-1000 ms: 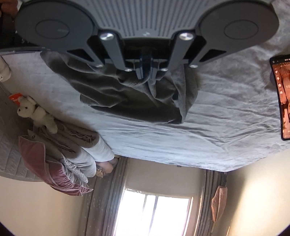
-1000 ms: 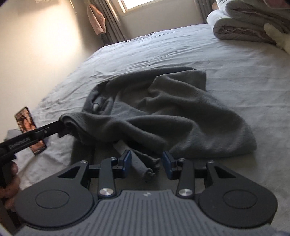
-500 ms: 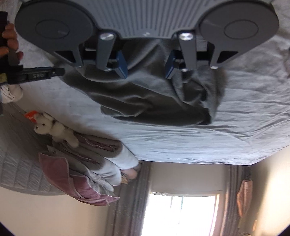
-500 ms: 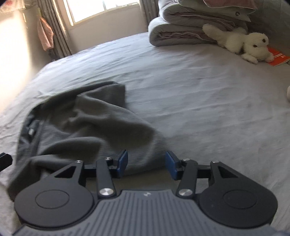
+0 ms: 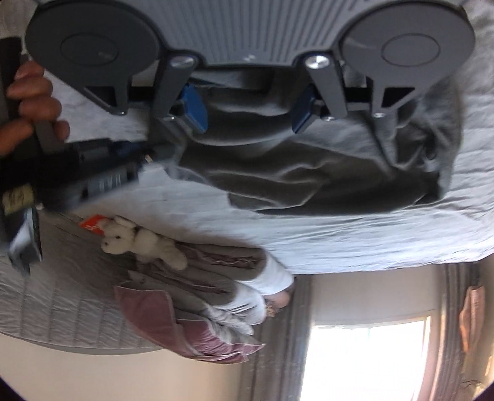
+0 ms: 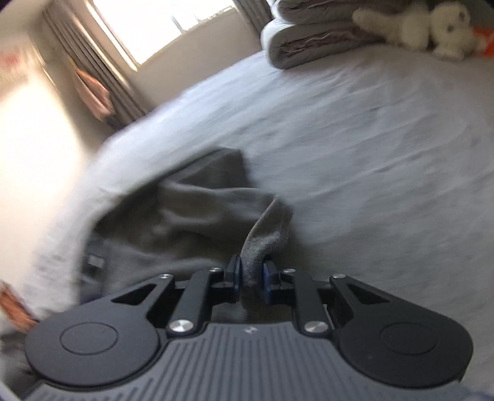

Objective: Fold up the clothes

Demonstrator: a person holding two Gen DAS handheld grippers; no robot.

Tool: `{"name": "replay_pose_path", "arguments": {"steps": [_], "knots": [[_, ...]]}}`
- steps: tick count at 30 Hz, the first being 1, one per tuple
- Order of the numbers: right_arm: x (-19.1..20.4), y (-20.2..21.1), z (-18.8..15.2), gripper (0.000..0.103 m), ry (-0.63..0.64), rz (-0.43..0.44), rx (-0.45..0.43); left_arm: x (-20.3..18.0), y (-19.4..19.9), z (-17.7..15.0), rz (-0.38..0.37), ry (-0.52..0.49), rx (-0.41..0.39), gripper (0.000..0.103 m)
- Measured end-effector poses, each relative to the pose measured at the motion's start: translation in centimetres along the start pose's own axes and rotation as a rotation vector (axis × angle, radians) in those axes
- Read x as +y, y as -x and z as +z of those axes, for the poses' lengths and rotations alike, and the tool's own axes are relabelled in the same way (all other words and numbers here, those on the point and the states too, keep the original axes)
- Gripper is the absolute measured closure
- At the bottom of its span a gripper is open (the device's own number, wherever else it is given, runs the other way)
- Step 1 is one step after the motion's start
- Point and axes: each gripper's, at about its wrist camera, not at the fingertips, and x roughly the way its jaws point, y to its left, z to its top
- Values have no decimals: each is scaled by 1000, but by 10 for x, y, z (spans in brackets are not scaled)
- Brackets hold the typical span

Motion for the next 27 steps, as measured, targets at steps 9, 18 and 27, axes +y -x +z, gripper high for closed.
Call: {"name": "replay_pose_path", "arguments": {"steps": [9, 18, 27], "knots": [[38, 4, -3, 84, -100, 372, 59, -20, -6, -2, -48, -23, -34, 73], [45, -1, -4, 69, -35, 234, 73, 17, 1, 10, 145, 149, -72, 98], [58, -26, -25, 50, 94, 107, 208, 47, 5, 13, 226, 278, -68, 98]]}}
